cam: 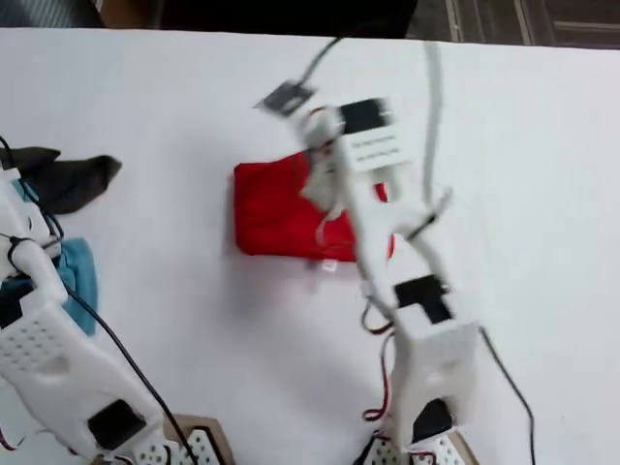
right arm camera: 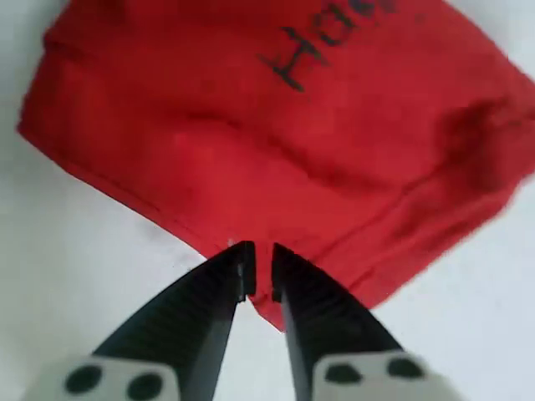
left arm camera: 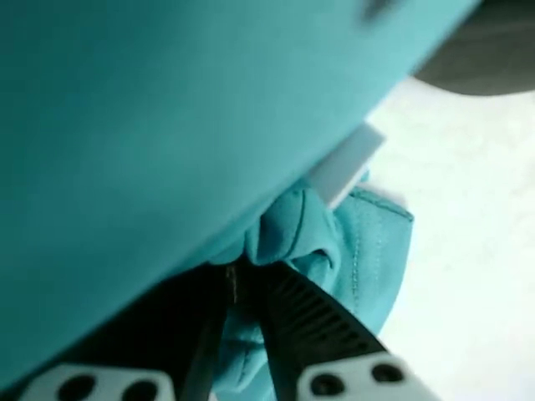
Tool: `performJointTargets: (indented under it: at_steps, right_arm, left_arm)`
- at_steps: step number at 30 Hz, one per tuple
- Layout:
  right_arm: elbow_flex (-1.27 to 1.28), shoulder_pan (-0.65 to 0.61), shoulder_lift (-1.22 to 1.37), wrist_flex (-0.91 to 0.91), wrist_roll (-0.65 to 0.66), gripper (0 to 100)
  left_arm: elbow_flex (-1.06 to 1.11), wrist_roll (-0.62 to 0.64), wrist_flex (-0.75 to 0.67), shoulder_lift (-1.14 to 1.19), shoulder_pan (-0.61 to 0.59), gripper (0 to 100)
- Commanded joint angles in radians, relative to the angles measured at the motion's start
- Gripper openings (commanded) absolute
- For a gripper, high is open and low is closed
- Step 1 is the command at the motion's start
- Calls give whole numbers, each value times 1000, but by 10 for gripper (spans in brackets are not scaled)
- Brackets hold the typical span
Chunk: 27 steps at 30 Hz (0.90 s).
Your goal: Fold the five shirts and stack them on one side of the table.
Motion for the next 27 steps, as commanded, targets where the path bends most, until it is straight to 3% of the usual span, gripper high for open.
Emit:
performJointTargets:
  at_steps: [1, 8, 17, 27]
  right_arm:
    - [-48, -114, 4, -2, -8, 87]
    - [-61, -245, 38, -27, -18, 86]
    - [-68, -214, 237, -39, -84, 84]
    - [-64, -163, 56, 48, -78, 84]
  left_arm:
    - [31, 8, -17, 11, 6, 26]
    - [31, 8, -17, 11, 6, 26]
    - [30, 8, -17, 11, 6, 26]
    - [28, 8, -21, 11, 8, 26]
